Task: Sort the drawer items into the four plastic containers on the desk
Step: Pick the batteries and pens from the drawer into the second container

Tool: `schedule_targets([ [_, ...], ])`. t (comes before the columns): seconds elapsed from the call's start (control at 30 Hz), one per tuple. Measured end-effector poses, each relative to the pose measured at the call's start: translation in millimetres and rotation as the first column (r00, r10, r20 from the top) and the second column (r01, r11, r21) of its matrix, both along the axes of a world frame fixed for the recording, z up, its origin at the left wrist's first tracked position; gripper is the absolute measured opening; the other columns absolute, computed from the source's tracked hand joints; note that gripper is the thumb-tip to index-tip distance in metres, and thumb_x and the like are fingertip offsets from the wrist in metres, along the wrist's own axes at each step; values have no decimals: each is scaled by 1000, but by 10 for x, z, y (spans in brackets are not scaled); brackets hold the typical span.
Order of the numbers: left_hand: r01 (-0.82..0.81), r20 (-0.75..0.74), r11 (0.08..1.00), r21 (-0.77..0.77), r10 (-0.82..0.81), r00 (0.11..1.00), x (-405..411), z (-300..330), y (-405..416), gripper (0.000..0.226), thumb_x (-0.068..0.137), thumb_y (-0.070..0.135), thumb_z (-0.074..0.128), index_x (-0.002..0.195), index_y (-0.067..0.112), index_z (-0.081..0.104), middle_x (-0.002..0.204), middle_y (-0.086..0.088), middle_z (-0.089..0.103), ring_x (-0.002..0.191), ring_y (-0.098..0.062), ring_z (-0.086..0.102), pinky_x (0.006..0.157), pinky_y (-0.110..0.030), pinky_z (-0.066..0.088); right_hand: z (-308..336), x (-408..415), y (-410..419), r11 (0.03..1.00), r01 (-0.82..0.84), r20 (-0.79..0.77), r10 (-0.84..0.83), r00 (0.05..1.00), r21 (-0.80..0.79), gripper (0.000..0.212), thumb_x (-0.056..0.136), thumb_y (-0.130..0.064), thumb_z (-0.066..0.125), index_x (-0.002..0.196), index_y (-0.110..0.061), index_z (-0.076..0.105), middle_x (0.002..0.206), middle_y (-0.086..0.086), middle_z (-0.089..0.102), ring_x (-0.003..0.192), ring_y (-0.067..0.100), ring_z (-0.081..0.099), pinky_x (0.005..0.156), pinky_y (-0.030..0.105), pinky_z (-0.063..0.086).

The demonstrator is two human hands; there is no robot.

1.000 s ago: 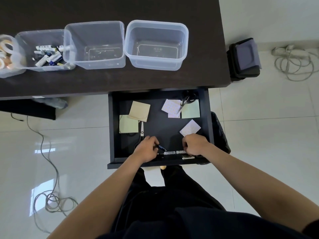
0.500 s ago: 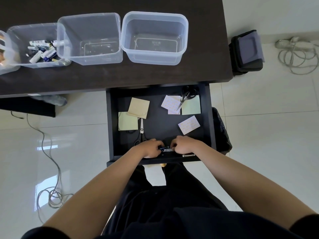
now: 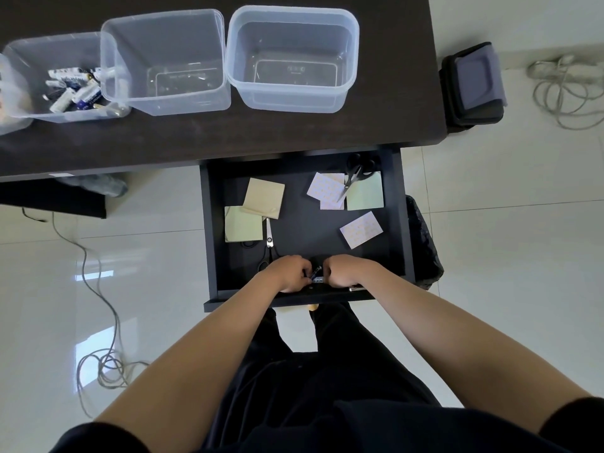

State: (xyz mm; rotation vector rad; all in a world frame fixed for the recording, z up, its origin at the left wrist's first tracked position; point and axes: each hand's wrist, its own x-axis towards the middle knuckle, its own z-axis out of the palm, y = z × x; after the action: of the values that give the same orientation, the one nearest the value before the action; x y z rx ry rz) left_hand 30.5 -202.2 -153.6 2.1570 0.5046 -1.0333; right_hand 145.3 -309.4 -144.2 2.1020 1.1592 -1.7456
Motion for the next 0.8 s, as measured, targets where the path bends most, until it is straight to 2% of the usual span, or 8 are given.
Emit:
schedule_targets([
  [0.13, -131, -9, 989, -68, 130, 991, -51, 7, -1, 16, 88, 25, 61, 99, 15, 63, 100, -5, 68, 93, -21, 60, 84, -33, 47, -5, 11, -58, 995, 97, -5, -97, 995, 23, 22, 85, -16, 52, 99, -5, 66, 104, 13, 66, 98, 30, 61, 83, 39, 50],
  [0.2, -203, -1, 976, -76, 203, 979, -89, 21, -6, 15, 87, 22, 63, 100, 14, 63, 95, -4, 66, 86, -18, 58, 78, -28, 44, -8, 23, -88, 986, 161, 14, -162, 987, 35, 23, 82, -12, 51, 99, -6, 66, 106, 12, 66, 99, 28, 60, 87, 39, 51],
  [0.33, -298, -11, 953, -57, 298, 955, -137, 56, -10, 16, 86, 20, 65, 101, 15, 63, 87, 1, 59, 81, -16, 55, 73, -23, 39, 19, 46, -154, 943, 314, 102, -325, 940, 108, 20, 82, -11, 51, 97, -9, 62, 104, 9, 65, 98, 27, 59, 84, 39, 52],
  [0.43, -314, -4, 949, -14, 313, 950, -159, 86, -9, 16, 84, 23, 66, 99, 19, 63, 93, -1, 64, 90, -20, 60, 79, -29, 45, 64, 45, -191, 887, 398, 128, -434, 892, 234, 6, 88, -17, 52, 92, -15, 56, 97, 8, 62, 87, 25, 58, 70, 36, 49],
  [0.5, -378, 18, 926, -19, 378, 926, -178, 122, -5, 12, 85, 20, 65, 97, 20, 62, 92, -4, 67, 87, -23, 62, 81, -33, 48, 100, 37, -200, 844, 428, 126, -486, 865, 324, 7, 90, -19, 52, 92, -14, 57, 91, 8, 61, 79, 24, 56, 63, 34, 45],
  [0.63, -581, 98, 806, -108, 591, 801, -253, 264, 49, 10, 86, 10, 63, 85, 18, 58, 66, 3, 58, 67, -19, 58, 74, -34, 54, 219, -21, -154, 757, 490, 61, -566, 822, 433, 11, 91, -21, 55, 91, -10, 59, 87, 9, 62, 77, 24, 57, 69, 36, 48],
  [0.7, -671, 130, 723, -168, 690, 712, -298, 373, 111, 14, 86, 7, 63, 82, 18, 55, 67, 3, 56, 60, -15, 58, 63, -27, 55, 287, -75, -90, 719, 500, 30, -584, 811, 483, 10, 91, -20, 56, 90, -11, 59, 90, 9, 62, 80, 23, 55, 71, 34, 46],
  [0.8, -756, 169, 606, -249, 795, 582, -356, 564, 287, 10, 87, 4, 63, 87, 12, 56, 76, -1, 59, 65, -12, 60, 55, -14, 50, 388, -151, 86, 675, 497, 4, -595, 803, 545, 5, 93, -22, 54, 92, -18, 57, 95, 6, 57, 84, 19, 51, 73, 28, 39],
])
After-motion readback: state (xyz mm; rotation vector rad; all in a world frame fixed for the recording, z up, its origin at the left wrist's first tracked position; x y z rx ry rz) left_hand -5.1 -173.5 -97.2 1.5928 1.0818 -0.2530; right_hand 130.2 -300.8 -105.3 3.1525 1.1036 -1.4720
